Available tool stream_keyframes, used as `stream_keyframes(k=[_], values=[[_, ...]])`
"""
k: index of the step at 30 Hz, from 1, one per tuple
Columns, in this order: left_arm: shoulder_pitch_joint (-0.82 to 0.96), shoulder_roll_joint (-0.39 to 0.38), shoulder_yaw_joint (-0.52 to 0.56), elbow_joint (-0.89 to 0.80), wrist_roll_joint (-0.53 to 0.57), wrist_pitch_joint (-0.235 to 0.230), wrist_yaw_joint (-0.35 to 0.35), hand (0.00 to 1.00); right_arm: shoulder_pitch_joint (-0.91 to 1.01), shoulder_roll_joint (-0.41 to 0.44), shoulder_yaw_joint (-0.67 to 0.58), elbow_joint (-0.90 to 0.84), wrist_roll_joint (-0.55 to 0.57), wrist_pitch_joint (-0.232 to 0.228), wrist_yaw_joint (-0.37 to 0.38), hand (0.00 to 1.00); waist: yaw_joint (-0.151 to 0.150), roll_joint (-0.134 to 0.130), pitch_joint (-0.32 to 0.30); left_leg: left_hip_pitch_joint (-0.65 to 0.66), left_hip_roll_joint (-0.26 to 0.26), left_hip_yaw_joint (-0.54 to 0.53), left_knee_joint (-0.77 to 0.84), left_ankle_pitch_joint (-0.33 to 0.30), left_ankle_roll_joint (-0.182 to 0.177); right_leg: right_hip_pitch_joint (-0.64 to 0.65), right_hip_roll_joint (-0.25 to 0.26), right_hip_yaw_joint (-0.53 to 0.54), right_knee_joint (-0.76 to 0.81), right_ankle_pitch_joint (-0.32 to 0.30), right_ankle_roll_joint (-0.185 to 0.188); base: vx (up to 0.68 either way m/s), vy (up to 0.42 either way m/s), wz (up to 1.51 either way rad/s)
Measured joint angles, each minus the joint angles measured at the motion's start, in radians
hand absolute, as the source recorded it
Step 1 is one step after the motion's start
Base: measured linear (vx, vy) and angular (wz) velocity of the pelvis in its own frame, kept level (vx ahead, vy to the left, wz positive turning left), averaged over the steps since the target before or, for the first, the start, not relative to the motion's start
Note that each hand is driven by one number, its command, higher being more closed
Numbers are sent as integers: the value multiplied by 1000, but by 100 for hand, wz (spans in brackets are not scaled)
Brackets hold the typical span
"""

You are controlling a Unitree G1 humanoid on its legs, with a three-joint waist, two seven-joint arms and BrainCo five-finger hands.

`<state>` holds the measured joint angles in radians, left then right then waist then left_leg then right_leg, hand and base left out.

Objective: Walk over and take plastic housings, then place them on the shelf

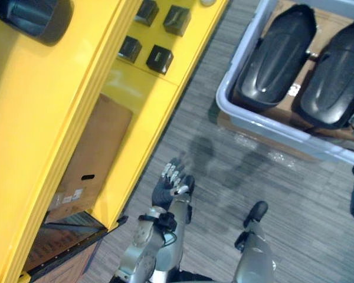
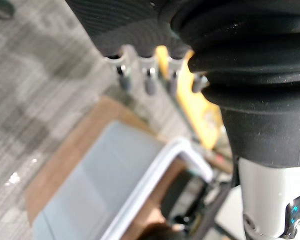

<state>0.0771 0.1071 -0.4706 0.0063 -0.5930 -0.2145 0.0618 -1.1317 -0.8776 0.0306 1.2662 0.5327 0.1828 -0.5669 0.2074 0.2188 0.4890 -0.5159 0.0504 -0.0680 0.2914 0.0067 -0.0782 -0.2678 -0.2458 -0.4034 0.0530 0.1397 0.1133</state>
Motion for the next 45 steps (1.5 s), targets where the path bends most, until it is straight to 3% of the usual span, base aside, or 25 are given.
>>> stream_keyframes(k=[4,5,10,12,23,28,34,36,40,42,45], values=[[1,0,-22,42,-29,-3,11,0,-15,-17,2,9,-42,8,25,0,10,3,1,-29,0,-6,15,-1,-2,-34,-8,-8,38,-25,-3,-63,3,3],[-1,-2,-27,52,-29,-3,12,0,-15,-25,6,10,-64,14,31,100,17,3,1,-41,0,-7,18,-1,-1,-47,-9,-8,43,-26,-4,-49,8,-1],[-14,-7,-52,82,-39,-31,19,0,-16,-80,44,37,-131,39,41,100,42,4,0,-78,-10,-20,31,4,-4,-68,-14,-24,44,-25,-3,-26,12,9],[-27,-7,-53,97,-39,-46,23,0,-14,-107,52,63,-164,71,42,100,51,4,0,-84,-12,-30,31,7,0,-68,-14,-36,45,-26,-4,-2,11,12],[-26,-19,-55,96,-69,-68,16,0,-20,-139,129,72,-204,124,152,100,52,8,-2,-77,-8,-29,33,6,0,-66,-13,-37,55,-34,-8,-3,1,0],[7,-19,-55,90,-69,-68,15,0,-19,-137,130,77,-244,167,157,100,53,18,-9,-69,-7,-28,33,6,0,-61,-14,-37,61,-36,-10,-13,3,0],[54,-14,-49,36,-69,-70,9,0,-11,-134,174,67,-355,93,144,100,49,20,-10,-42,-6,-26,28,6,0,-37,-13,-36,61,-39,-13,0,0,0],[72,-14,-32,15,-77,-77,3,0,-11,-134,213,14,-397,62,107,100,40,19,-10,-38,-4,-23,27,6,0,-35,-12,-35,61,-38,-13,0,0,0],[109,7,10,-21,-78,-77,3,0,-11,-134,256,-96,-437,43,75,100,22,12,-5,12,2,-1,4,7,0,-5,-12,-23,55,-38,-13,8,-8,-11],[131,12,39,-71,-77,-87,4,0,-11,-132,281,-165,-479,13,58,100,10,0,3,41,9,6,-14,9,-3,9,-7,-12,53,-37,-12,18,-26,-14],[133,20,63,-108,-76,-90,13,0,-10,-106,286,-206,-499,8,38,100,-4,-24,19,77,18,18,-43,16,-10,30,1,-7,44,-37,-12,23,-35,-10]])
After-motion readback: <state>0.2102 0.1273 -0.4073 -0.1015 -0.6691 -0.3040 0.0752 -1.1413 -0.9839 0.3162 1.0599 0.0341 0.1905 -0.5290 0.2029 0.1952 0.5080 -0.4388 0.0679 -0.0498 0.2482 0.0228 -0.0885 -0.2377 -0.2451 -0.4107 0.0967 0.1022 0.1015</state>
